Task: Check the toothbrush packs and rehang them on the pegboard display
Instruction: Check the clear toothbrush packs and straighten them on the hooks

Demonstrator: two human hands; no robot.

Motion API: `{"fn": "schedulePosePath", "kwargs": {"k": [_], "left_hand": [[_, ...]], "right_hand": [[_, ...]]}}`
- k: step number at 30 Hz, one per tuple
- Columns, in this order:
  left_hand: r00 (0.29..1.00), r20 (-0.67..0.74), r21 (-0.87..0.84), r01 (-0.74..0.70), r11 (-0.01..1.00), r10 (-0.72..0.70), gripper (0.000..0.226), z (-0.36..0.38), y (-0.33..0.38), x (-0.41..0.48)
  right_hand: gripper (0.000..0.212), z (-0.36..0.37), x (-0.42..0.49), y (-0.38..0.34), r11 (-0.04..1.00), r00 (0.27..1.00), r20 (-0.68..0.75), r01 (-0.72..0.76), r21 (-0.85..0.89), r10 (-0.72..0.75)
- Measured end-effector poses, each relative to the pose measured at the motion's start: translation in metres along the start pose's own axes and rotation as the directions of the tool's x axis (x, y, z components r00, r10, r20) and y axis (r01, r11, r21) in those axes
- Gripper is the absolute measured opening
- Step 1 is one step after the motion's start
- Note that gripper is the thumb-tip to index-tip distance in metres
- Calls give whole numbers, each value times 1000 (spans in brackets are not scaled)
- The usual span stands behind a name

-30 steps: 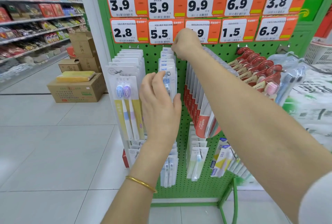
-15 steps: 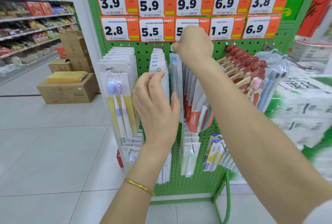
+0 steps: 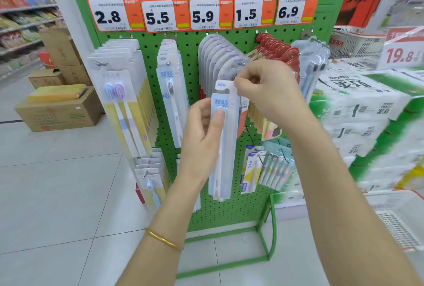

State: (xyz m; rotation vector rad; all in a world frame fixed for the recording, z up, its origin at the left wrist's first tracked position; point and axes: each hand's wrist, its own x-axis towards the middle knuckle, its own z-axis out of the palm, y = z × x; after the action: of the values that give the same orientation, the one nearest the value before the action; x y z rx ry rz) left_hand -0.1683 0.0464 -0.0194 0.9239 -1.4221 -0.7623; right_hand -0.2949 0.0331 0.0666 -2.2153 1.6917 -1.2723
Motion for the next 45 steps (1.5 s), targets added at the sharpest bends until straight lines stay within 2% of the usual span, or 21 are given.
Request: {"fn": "schedulePosePath", "kwargs": {"k": [3, 6, 9, 12, 16, 18, 20, 23, 27, 33, 35, 40, 45], "left_hand": [[988, 119, -90, 113, 989, -102, 10, 13, -5, -10], [970, 145, -116, 214, 970, -196, 12, 27, -11, -20], [942, 112, -190, 332, 924, -315, 16, 39, -19, -23], [935, 74, -228, 355, 907, -348, 29, 51, -23, -22], [954, 51, -162, 298, 941, -294, 22, 65, -23, -26], [963, 99, -97, 260, 961, -251, 8, 68, -29, -29], [953, 200, 8, 230, 973, -227, 17, 69, -38, -33], [900, 358, 131, 214, 968, -248, 36, 70, -46, -43], [842, 478, 285, 121, 951, -250, 50, 66, -56, -51], [650, 655, 536, -42, 843, -385, 80, 64, -60, -75], [615, 672, 584, -98, 806, -412, 86, 66, -59, -77], [625, 649, 657, -175, 733, -433, 93, 74, -57, -76], [727, 581, 721, -249, 647, -367, 96, 77, -54, -78]], "right_hand": [[16, 1, -22, 17, 989, 996, 4, -90, 120, 90], [18, 6, -51, 37, 938, 978, -29, -191, 289, 208], [23, 18, -88, 61, 890, 948, 72, -316, 328, 310], [29, 35, -123, 78, 861, 919, 191, -390, 325, 344], [32, 48, -142, 89, 851, 920, 162, -392, 349, 357], [34, 50, -143, 92, 827, 914, 139, -405, 391, 382], [33, 51, -142, 95, 771, 897, 132, -432, 468, 422], [28, 54, -138, 99, 702, 869, 112, -460, 544, 482], [29, 57, -135, 110, 592, 810, 106, -504, 629, 577], [30, 54, -134, 132, 537, 706, -45, -493, 685, 706], [31, 49, -134, 139, 513, 666, -85, -480, 711, 741], [32, 51, -139, 151, 513, 632, -132, -470, 718, 764], [34, 49, -139, 151, 499, 603, -143, -479, 722, 785]]}}
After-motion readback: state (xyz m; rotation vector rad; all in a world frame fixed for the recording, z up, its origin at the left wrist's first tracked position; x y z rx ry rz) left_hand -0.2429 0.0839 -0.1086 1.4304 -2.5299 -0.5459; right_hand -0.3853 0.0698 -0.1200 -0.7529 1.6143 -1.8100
